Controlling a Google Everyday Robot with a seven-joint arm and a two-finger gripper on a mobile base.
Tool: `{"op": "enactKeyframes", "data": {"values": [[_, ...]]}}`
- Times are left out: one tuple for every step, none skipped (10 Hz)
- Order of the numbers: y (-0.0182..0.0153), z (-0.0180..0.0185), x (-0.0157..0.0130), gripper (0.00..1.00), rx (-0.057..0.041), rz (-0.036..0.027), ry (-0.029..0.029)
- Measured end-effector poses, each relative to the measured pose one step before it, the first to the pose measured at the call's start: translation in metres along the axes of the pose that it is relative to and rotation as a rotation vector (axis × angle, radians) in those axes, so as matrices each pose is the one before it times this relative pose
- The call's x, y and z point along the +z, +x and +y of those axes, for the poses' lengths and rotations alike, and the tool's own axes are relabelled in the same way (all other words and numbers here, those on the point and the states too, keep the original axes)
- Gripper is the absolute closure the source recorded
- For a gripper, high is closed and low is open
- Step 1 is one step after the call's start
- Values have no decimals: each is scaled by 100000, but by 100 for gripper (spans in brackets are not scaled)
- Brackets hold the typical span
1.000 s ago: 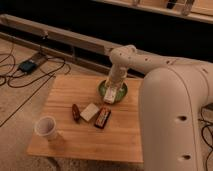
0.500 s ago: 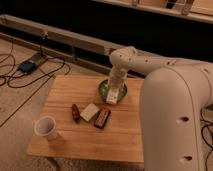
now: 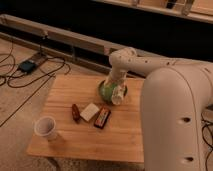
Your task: Place the bottle in the ceramic bowl
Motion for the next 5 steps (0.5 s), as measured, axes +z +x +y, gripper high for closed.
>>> {"op": "enactKeyframes", "data": {"values": [[-63, 96, -115, 31, -886, -430, 32], [-244, 461, -233, 31, -1650, -543, -77], [-354, 868, -598, 31, -861, -769, -495], [143, 53, -454, 31, -195, 416, 451], [362, -62, -193, 31, 697, 60, 43]]}}
